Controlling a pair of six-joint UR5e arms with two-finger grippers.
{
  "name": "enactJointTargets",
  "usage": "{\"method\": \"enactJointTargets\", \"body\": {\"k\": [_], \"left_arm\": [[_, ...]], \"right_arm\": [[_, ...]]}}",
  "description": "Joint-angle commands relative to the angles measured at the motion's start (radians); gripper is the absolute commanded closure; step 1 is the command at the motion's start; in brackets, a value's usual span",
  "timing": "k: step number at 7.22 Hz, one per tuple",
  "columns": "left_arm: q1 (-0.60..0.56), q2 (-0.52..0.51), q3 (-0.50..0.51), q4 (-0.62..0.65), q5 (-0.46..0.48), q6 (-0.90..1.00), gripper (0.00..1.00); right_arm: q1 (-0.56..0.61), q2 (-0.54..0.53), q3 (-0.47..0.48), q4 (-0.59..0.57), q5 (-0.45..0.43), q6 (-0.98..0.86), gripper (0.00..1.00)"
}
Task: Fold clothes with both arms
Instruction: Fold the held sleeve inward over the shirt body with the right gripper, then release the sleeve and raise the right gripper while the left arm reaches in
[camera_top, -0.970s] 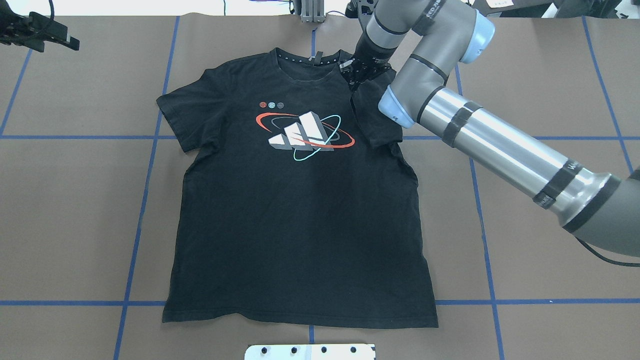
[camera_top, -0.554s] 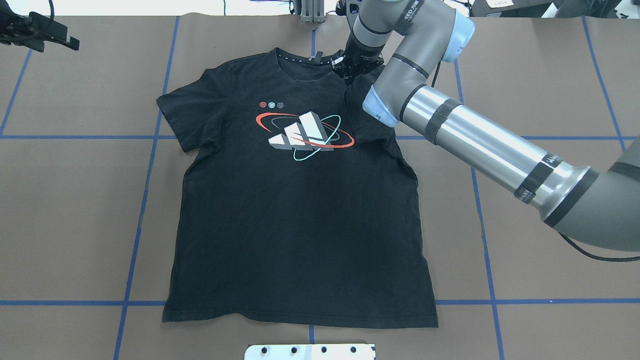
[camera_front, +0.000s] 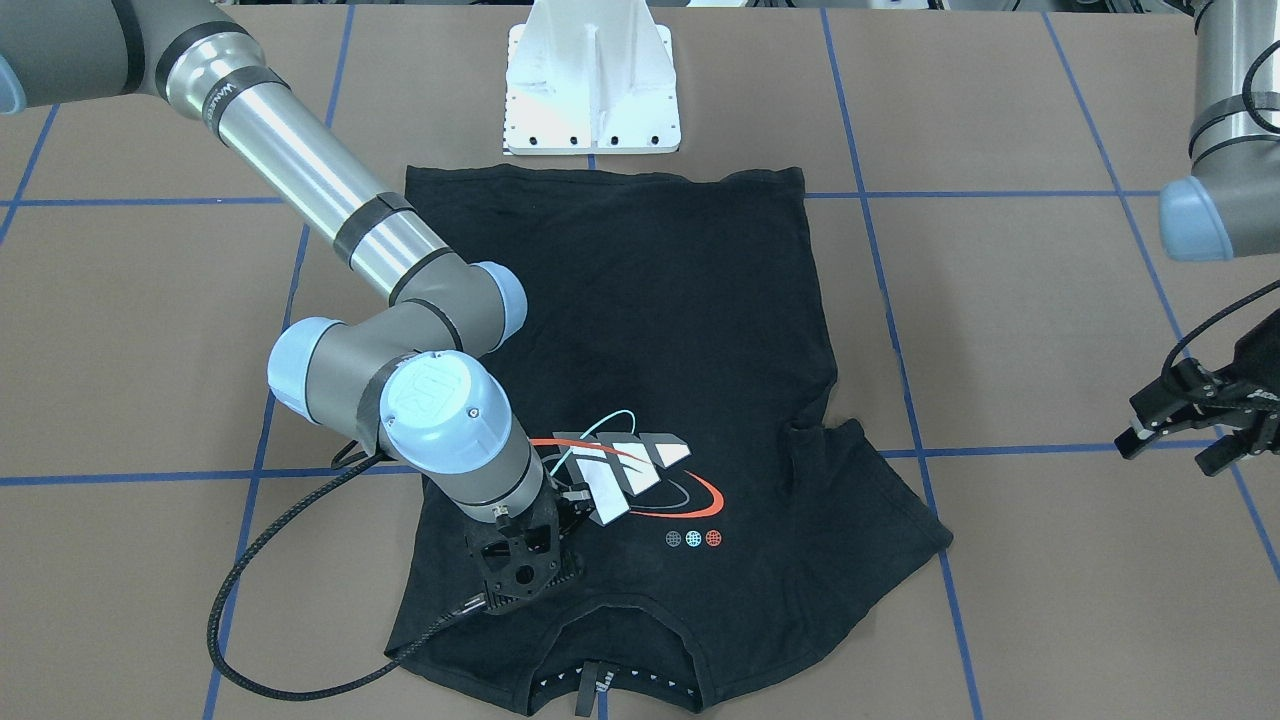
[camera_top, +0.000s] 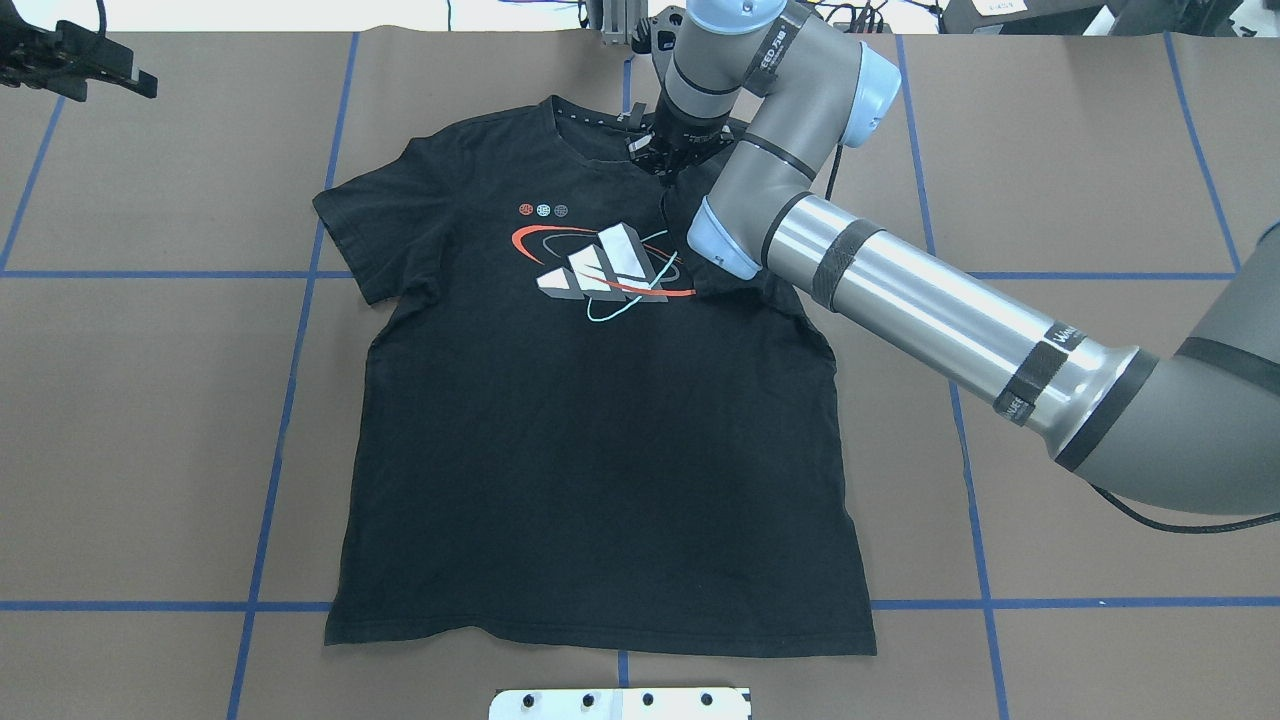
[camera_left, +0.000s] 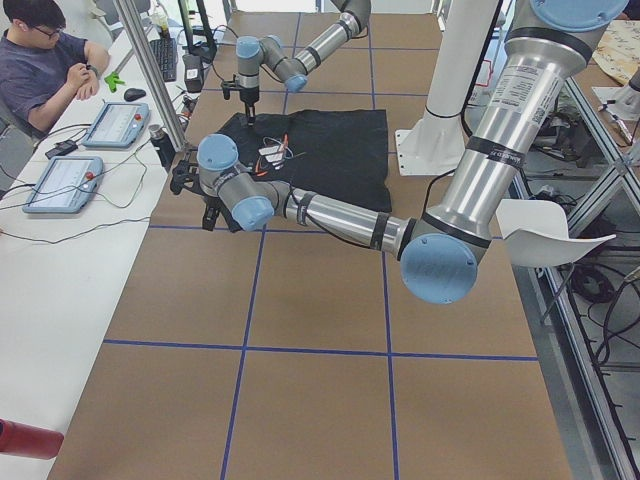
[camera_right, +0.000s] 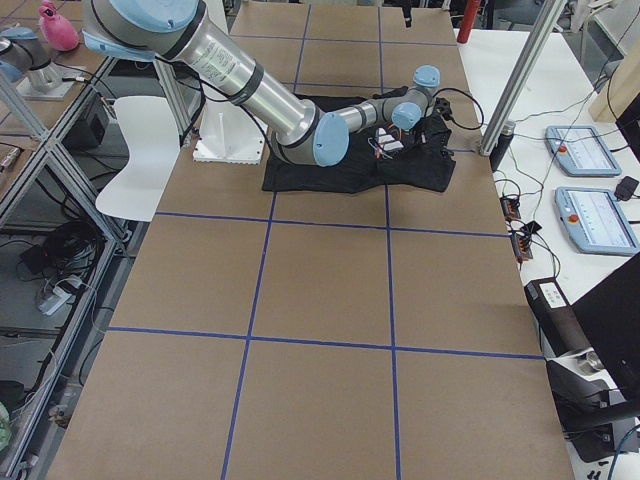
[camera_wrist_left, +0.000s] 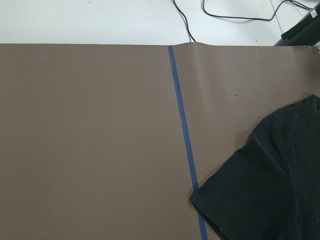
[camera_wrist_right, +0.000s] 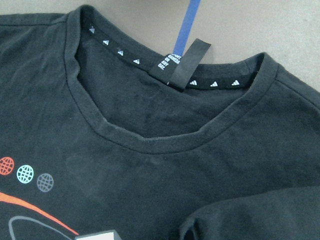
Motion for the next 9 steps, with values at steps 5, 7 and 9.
{"method": "enactJointTargets", "body": {"k": [5, 7, 9], "left_arm": [[0.004, -0.011, 0.021, -0.005, 0.000, -0.004, 0.00], [0.047, -0.064, 0.186, -0.213, 0.067, -0.122, 0.00], [0.169, -0.109, 0.255, -0.298, 0.236, -0.259, 0.00]], "right_arm": [[0.059, 0.008, 0.077, -0.003, 0.090, 0.136, 0.01], [0.077, -0.046, 0.212, -0.007, 0.116, 0.237, 0.02], [0.091, -0.105, 0.297, -0.007, 0.148, 0.258, 0.01]]}}
